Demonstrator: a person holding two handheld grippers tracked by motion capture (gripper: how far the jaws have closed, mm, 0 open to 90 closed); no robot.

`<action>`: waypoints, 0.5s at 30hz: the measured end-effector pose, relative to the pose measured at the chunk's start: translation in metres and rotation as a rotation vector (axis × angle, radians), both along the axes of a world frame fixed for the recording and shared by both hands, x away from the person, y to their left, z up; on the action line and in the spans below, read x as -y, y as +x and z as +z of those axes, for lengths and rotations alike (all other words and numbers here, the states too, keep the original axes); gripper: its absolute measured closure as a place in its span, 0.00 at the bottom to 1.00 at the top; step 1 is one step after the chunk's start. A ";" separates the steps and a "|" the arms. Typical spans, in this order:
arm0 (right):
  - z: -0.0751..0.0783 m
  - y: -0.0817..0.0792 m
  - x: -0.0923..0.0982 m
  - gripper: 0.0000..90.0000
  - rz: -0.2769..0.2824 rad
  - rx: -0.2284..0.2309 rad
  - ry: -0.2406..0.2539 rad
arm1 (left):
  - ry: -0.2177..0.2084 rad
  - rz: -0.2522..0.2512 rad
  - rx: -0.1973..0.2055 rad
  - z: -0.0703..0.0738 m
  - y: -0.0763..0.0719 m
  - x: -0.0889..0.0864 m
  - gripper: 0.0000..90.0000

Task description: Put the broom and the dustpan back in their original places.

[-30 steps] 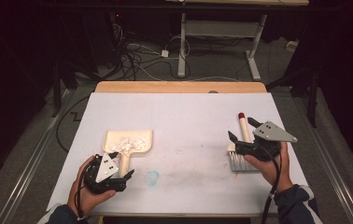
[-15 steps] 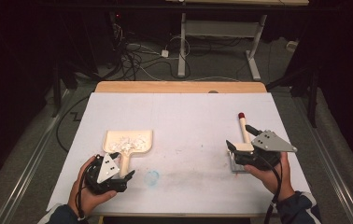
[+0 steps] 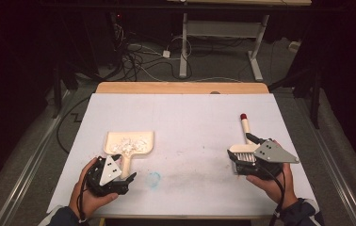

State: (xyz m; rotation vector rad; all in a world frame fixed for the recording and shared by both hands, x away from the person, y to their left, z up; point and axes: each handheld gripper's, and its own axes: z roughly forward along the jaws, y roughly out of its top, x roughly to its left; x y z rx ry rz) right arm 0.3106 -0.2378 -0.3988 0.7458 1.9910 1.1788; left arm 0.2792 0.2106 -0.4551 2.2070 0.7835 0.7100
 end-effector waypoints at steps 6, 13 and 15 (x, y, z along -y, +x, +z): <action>-0.006 -0.006 0.004 0.24 0.002 -0.001 -0.002 | 0.003 -0.002 0.000 0.000 0.000 0.001 0.22; -0.019 -0.014 0.006 0.24 0.008 -0.016 -0.022 | 0.018 -0.008 0.004 -0.001 0.000 0.003 0.22; -0.024 -0.016 0.007 0.24 0.003 -0.028 -0.027 | 0.022 -0.011 0.004 -0.002 0.000 0.004 0.22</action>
